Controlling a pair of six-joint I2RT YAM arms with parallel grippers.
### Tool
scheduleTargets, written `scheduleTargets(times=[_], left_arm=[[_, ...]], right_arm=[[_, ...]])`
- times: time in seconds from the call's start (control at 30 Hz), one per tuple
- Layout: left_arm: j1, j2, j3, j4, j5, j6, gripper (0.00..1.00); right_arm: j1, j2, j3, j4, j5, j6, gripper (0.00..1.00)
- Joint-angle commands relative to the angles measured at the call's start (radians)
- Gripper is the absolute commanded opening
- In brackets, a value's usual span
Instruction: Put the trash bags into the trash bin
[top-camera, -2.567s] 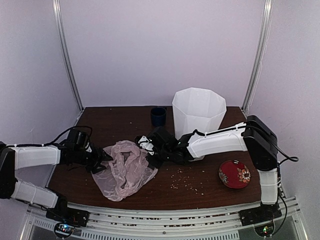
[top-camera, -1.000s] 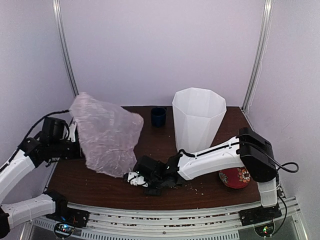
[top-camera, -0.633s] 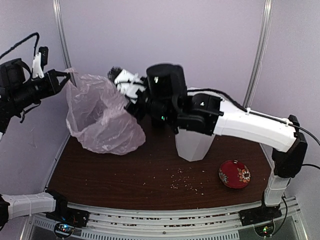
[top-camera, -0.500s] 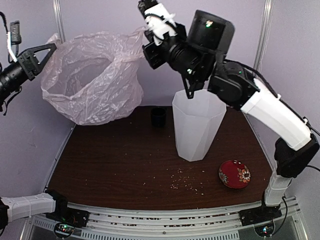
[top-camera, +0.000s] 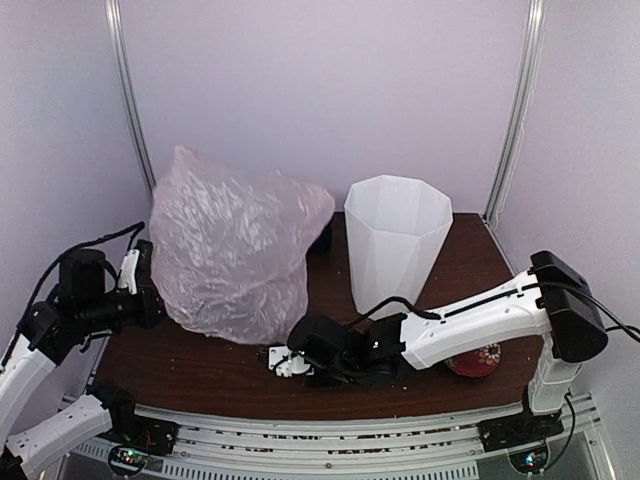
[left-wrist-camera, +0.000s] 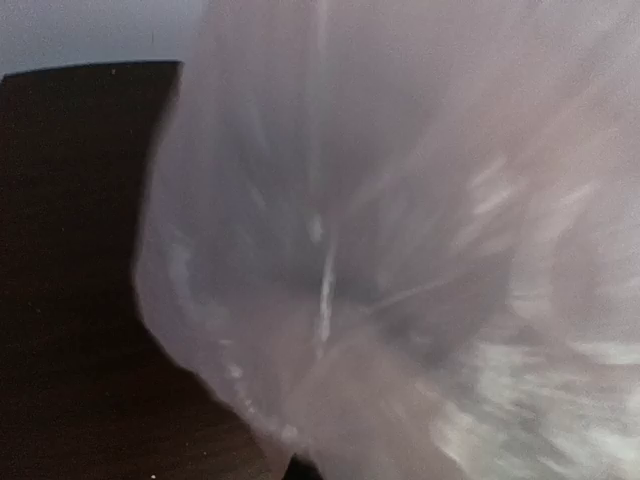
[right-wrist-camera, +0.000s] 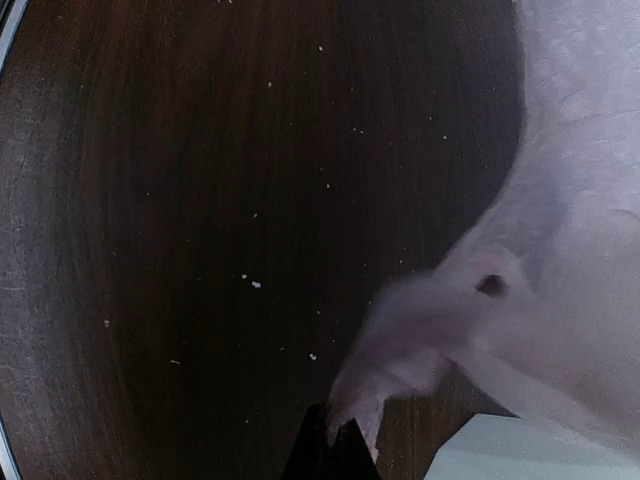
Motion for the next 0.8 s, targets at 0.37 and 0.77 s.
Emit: scheduleTargets(times=[0.37, 0.77], left_arm=[[-0.005, 0.496, 1.055, 0.238, -0.199, 0.177, 0.0], [-0.005, 0.157, 0.733, 0.403, 0.175, 0.097, 0.0]], right_arm=[[-0.251, 0.078, 1.071, 0.037, 0.114, -0.034, 0.0], [-0.213, -0.166, 0.814, -0.227, -0.383, 0.058, 0.0]])
